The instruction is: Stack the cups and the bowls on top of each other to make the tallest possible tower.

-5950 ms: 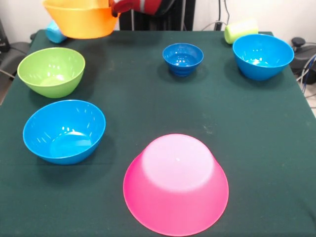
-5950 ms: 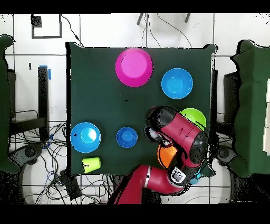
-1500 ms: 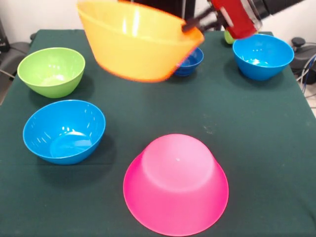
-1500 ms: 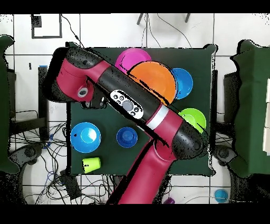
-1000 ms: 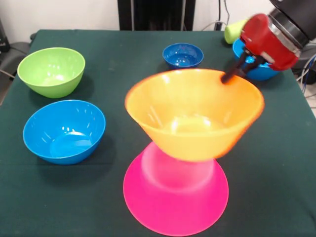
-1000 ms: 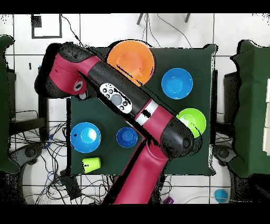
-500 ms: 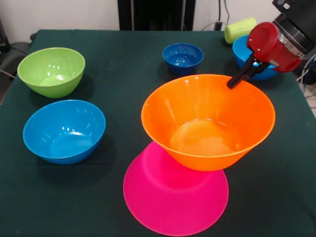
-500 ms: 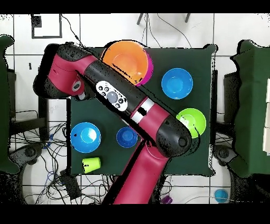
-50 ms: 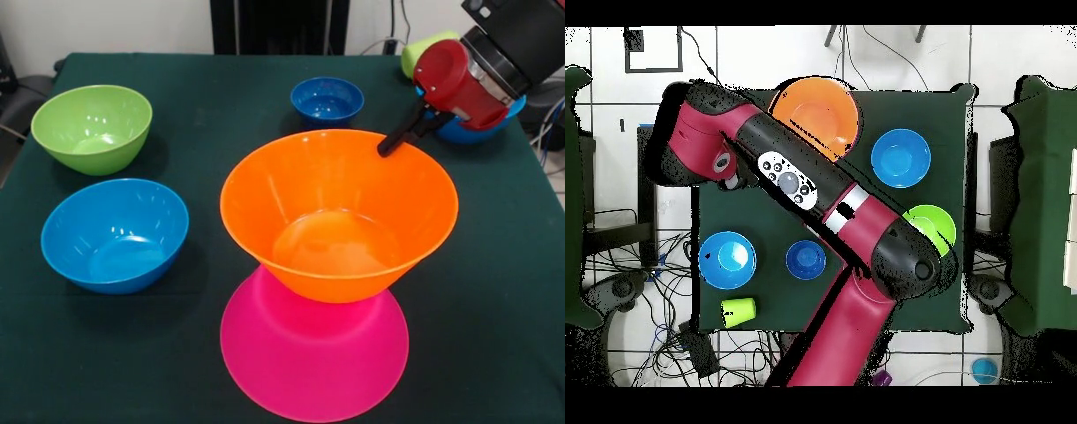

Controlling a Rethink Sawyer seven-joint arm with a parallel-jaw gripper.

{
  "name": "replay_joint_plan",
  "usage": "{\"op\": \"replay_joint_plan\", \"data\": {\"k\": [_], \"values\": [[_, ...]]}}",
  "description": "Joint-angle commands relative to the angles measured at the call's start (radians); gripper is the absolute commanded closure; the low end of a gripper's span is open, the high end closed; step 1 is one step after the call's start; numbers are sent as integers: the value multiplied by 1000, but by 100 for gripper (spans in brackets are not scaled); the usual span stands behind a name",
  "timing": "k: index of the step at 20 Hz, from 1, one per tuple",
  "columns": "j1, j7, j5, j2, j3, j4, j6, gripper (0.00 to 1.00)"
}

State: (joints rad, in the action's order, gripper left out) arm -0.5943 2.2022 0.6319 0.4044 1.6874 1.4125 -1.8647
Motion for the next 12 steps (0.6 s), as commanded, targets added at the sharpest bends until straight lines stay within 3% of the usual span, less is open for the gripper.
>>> {"op": "replay_joint_plan", "data": {"k": [1, 12], "values": [[-3, -111, 20, -38, 128, 35, -4, 100], [-10, -135, 32, -36, 136, 25, 41, 100]]}}
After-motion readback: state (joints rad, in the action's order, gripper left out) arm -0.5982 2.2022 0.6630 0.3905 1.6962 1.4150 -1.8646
